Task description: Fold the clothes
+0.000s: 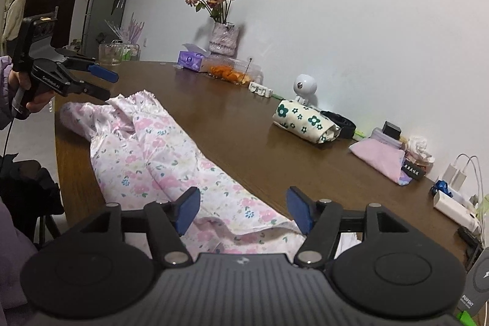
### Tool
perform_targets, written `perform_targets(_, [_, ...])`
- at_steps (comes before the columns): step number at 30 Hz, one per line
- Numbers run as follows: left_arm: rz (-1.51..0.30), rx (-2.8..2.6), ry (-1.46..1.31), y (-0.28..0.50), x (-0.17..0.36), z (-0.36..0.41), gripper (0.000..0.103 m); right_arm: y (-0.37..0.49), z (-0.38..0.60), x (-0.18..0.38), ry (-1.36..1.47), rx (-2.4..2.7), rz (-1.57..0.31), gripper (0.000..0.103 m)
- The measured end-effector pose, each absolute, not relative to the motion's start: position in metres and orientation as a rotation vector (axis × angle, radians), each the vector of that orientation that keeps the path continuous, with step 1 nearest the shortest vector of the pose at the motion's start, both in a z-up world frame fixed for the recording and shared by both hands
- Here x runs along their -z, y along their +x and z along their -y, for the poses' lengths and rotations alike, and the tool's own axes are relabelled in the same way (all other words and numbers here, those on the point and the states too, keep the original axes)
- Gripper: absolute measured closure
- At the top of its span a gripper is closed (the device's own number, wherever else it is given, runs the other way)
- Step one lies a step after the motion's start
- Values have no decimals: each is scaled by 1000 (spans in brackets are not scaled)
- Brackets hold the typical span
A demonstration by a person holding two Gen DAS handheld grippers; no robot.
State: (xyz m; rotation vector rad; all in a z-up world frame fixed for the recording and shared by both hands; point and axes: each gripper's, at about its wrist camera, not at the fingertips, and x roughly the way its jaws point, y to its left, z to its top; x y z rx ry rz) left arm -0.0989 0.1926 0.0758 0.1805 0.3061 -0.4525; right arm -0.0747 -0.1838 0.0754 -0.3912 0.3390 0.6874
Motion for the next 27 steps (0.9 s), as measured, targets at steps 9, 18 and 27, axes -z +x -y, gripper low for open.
perform_targets(9, [-420,638,382,-66,-65,-157,21,-71,160,-78,-461,-762,-342,31])
perform_targets(18, [-458,614,480,-48,-49,-160,95,-38,116,-30,-479,-796,-544,90])
perform_targets(27, [-290,563,543,-114,-75,-155,99,-78,133,-72,-437,-747,-346,102])
